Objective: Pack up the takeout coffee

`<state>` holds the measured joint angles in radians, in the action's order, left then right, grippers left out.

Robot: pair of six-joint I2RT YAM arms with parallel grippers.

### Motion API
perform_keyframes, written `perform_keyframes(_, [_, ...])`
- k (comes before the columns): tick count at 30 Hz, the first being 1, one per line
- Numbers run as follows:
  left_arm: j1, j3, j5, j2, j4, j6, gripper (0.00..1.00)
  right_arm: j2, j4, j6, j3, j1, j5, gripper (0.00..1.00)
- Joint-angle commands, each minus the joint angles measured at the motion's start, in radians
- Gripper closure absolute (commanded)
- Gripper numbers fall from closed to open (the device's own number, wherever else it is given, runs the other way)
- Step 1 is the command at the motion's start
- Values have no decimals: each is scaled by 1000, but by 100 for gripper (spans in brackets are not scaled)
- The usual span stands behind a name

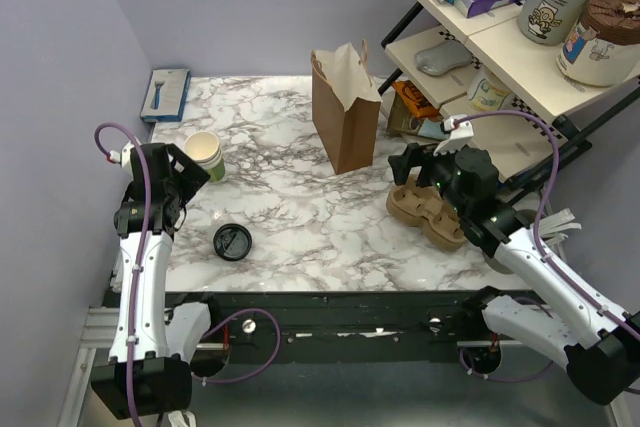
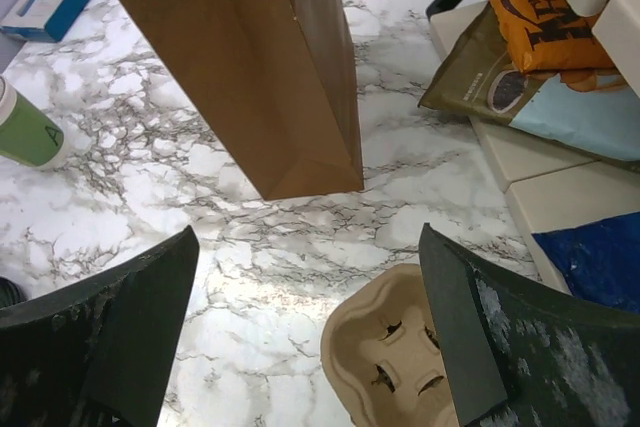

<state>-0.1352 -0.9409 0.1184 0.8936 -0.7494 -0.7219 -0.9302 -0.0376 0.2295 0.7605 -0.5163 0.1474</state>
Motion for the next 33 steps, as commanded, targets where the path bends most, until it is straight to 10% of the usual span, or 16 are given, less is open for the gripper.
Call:
perform_keyframes(1, [3, -24, 10, -18, 11, 3, 1, -13, 21, -7, 19, -4, -104, 0])
perform_keyframes(16, [0, -289, 110, 390, 74, -48, 1, -33, 2, 24, 45, -5, -57, 0])
perform_keyframes(23, [-4, -375, 138, 547, 41, -59, 37, -39, -21, -16, 52, -5, -46, 0])
perform_keyframes(33, [-3, -450, 156, 677, -27, -60, 51, -96, -97, -39, 106, -4, -9, 0])
